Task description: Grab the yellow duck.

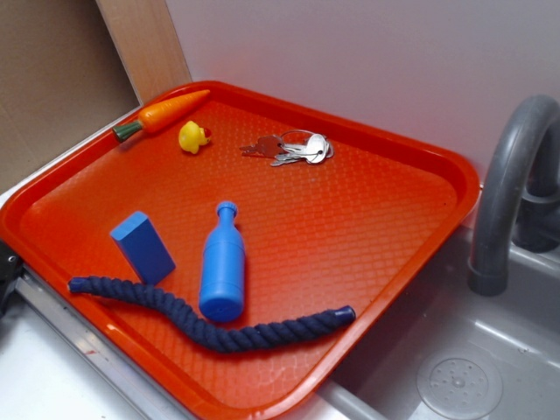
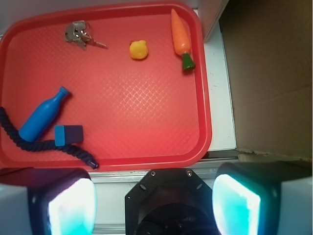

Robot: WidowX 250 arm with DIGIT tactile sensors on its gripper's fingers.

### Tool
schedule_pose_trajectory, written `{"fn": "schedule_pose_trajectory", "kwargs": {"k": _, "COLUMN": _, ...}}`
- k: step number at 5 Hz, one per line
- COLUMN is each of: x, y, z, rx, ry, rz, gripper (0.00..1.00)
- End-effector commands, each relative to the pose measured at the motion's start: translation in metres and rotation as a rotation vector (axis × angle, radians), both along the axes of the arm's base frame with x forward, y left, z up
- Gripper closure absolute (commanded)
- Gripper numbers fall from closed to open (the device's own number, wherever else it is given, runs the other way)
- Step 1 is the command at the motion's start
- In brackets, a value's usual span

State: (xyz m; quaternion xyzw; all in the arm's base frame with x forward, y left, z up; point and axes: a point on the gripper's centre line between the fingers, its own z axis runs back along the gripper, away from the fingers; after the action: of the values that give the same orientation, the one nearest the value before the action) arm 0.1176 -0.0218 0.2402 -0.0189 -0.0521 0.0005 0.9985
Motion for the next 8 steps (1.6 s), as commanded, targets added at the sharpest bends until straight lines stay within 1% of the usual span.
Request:
{"fn": "schedule_pose_trajectory", "kwargs": {"k": 1, "x": 0.101, "y": -0.014, "z": -0.013, "rx": 0.032, "ry": -0.220, "rz": 0.106, "gripper": 0.00}}
{"fn": "schedule_pose_trajectory", "kwargs": {"k": 2, "x": 0.142, "y": -0.019, "z": -0.048, "rx": 0.025, "ry": -0.318, "rz": 0.303, "gripper": 0.00}}
{"fn": "schedule_pose_trajectory", "kwargs": {"k": 3, "x": 0.175, "y": -0.032, "z": -0.097, "rx": -0.099, "ry": -0.294, "rz": 0.434, "gripper": 0.00}}
{"fn": "schedule_pose_trajectory", "kwargs": {"k": 4, "x": 0.187, "y": -0.037, "z": -0.143, "rx": -0.140, "ry": -0.224, "rz": 0.435, "gripper": 0.00}}
{"fn": "schedule_pose_trajectory", "kwargs": {"k": 5, "x": 0.181, "y": -0.034, "z": -0.182, "rx": -0.103, "ry": -0.104, "rz": 0.373, "gripper": 0.00}}
{"fn": "schedule_pose_trajectory", "kwargs": {"k": 6, "x": 0.175, "y": -0.024, "z": -0.194, "rx": -0.126, "ry": -0.082, "rz": 0.321, "gripper": 0.00}}
{"fn": "schedule_pose_trajectory", "kwargs": {"k": 7, "x": 0.188, "y": -0.033, "z": -0.206, "rx": -0.035, "ry": -0.036, "rz": 0.221, "gripper": 0.00}}
{"fn": "schedule_pose_trajectory", "kwargs": {"k": 8, "x": 0.187, "y": -0.035, "z": -0.205, "rx": -0.013, "ry": -0.045, "rz": 0.229, "gripper": 1.00}}
